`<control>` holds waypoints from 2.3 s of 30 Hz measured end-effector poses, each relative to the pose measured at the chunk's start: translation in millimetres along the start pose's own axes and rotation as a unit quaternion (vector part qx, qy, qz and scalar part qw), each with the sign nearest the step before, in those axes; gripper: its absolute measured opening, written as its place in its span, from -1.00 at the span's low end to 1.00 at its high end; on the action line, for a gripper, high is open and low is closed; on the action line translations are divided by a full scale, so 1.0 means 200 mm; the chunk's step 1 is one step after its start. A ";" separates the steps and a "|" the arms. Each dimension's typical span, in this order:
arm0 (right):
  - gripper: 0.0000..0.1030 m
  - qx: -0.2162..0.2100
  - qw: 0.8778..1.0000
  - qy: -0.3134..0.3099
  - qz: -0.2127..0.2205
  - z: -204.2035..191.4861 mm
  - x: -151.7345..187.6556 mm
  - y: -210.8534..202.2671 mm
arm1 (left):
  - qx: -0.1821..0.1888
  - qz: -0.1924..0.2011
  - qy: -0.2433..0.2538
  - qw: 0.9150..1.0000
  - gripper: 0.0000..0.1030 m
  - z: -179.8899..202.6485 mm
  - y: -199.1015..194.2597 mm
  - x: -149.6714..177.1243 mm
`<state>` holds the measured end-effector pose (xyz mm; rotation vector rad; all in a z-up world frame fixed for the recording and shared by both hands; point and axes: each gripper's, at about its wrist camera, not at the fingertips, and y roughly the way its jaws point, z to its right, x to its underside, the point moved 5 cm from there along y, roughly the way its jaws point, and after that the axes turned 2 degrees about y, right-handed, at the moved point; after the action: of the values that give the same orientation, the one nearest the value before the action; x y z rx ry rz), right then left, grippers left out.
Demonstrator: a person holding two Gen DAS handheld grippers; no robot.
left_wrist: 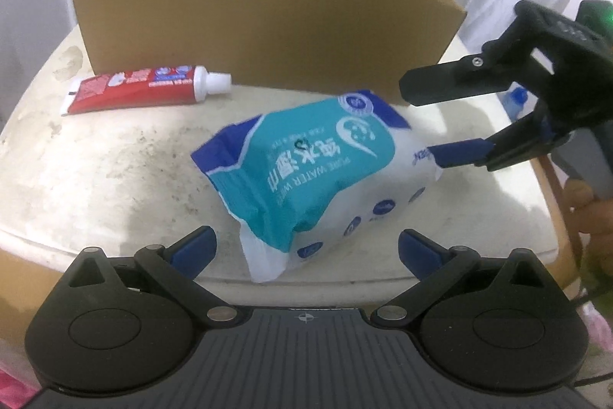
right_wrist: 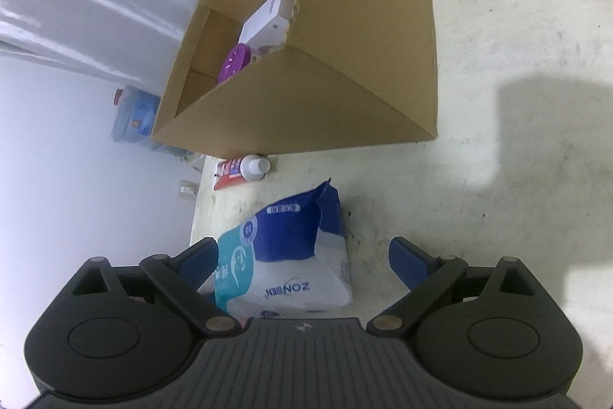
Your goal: Organize objects
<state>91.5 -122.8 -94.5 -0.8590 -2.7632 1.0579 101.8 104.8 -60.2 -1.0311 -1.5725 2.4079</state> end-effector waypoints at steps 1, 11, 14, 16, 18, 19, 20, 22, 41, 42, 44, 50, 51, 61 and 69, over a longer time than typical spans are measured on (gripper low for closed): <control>0.91 0.001 1.000 0.000 0.000 0.00 0.00 0.00 | -0.003 -0.001 0.002 1.000 0.97 0.00 0.01 0.00; 0.90 0.055 0.995 -0.051 0.070 0.00 -0.09 -0.38 | 0.000 0.016 0.013 1.000 0.96 0.02 0.00 -0.02; 0.90 0.099 0.985 -0.075 0.124 0.02 -0.16 -0.63 | 0.006 0.018 0.011 1.000 0.96 0.02 -0.02 -0.01; 0.90 0.149 0.969 -0.108 0.166 0.00 -0.19 -0.80 | 0.005 0.021 0.017 1.000 0.96 0.03 -0.03 -0.01; 0.91 0.206 0.945 -0.148 0.207 -0.04 -0.19 -0.93 | 0.003 0.025 0.023 0.999 0.96 0.04 -0.05 0.00; 0.91 0.227 0.933 -0.165 0.223 -0.05 -0.18 -0.97 | 0.002 0.029 0.023 0.999 0.96 0.05 -0.06 0.00; 0.93 0.246 0.922 -0.182 0.238 -0.07 -0.16 -0.99 | 0.001 0.031 0.021 0.999 0.96 0.05 -0.07 0.01; 0.93 0.272 0.902 -0.205 0.266 -0.09 -0.10 -0.99 | 0.003 0.033 0.009 0.999 0.96 0.05 -0.07 0.01; 1.00 0.182 0.920 -0.239 0.251 -0.26 0.27 -0.37 | -0.025 0.039 0.019 0.999 0.96 0.08 -0.08 0.08; 1.00 0.168 0.925 -0.239 0.243 -0.28 0.28 -0.34 | -0.022 0.039 0.020 0.999 0.96 0.08 -0.07 0.08; 1.00 0.128 0.940 -0.229 0.219 -0.31 0.27 -0.28 | -0.022 0.041 0.021 0.999 0.96 0.09 -0.07 0.08; 0.97 0.076 0.965 -0.188 0.168 -0.32 0.22 -0.13 | -0.025 0.045 0.027 0.998 0.90 0.09 -0.04 0.06; 0.96 0.069 0.969 -0.179 0.158 -0.31 0.21 -0.11 | -0.024 0.044 0.027 0.998 0.89 0.09 -0.03 0.06; 0.91 0.007 0.994 -0.084 0.067 -0.22 0.17 0.07 | -0.009 0.043 0.032 0.999 0.86 0.13 -0.01 0.04; 0.92 -0.001 0.994 -0.094 0.047 -0.26 0.18 0.08 | 0.007 0.042 0.029 0.999 0.86 0.17 -0.05 0.03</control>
<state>81.1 -63.3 -68.9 -0.9448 -2.9016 1.2115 75.2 85.8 -46.7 -1.1766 -1.5206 2.4148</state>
